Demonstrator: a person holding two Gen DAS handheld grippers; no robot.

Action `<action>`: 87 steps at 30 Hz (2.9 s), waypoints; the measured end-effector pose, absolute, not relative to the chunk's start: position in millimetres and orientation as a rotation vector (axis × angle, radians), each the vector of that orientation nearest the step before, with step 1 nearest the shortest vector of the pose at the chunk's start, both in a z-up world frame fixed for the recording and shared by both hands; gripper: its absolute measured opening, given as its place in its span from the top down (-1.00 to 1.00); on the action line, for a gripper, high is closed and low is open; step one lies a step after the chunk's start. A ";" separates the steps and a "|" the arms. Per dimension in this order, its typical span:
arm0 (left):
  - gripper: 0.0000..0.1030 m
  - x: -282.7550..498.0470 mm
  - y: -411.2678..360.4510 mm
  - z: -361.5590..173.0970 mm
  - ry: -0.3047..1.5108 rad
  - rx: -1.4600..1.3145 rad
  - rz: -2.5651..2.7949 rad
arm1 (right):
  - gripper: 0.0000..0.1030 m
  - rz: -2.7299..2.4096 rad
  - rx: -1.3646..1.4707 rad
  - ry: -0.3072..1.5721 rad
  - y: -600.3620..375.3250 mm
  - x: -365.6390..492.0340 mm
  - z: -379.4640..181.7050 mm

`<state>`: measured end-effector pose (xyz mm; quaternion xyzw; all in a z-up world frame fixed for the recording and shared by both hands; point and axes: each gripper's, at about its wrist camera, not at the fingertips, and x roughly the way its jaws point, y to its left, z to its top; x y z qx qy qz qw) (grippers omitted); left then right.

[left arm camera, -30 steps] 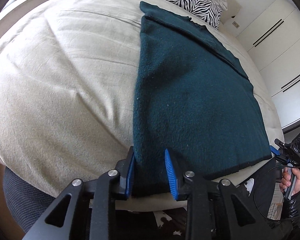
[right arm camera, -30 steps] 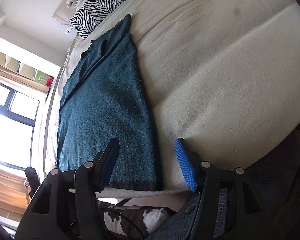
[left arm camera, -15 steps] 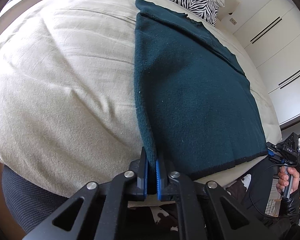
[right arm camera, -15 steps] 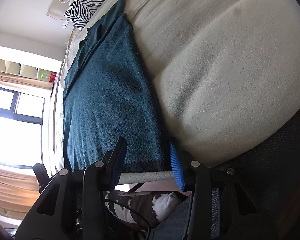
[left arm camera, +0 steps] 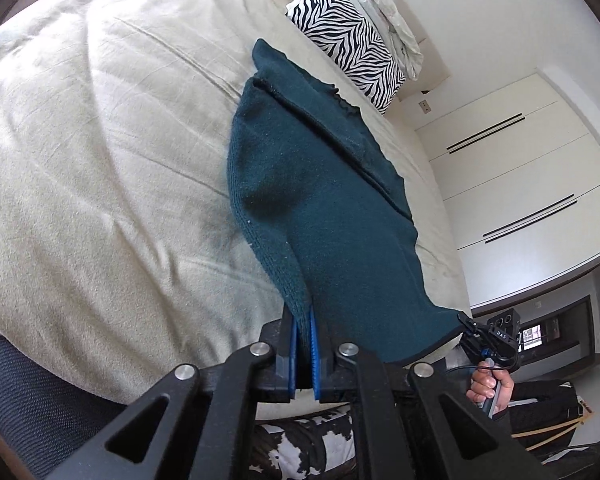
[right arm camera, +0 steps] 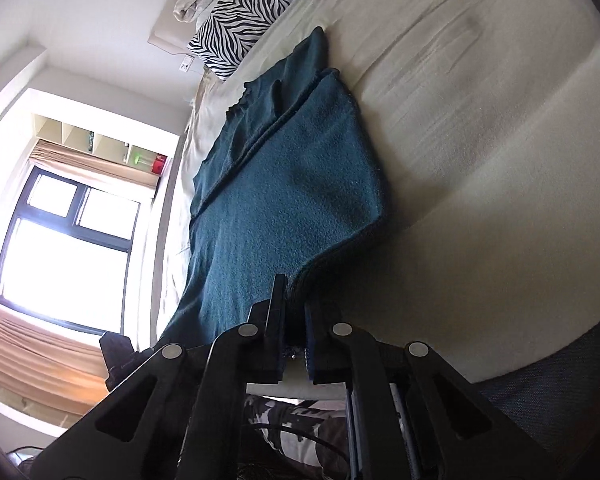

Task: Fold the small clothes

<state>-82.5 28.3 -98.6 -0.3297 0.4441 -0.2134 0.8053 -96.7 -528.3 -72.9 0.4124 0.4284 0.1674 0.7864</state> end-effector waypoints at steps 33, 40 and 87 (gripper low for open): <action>0.87 229.2 49.1 -40.6 0.748 -0.973 -0.398 | 0.88 0.188 0.881 0.722 -559.8 248.3 -49.9; -0.13 284.8 52.1 -88.4 0.833 -0.919 -0.251 | 0.76 0.090 0.912 0.797 -567.5 297.4 -104.6; 0.43 149.2 2.4 -109.9 0.815 -0.314 -0.103 | 0.35 -0.023 0.410 0.885 -509.7 140.4 -97.6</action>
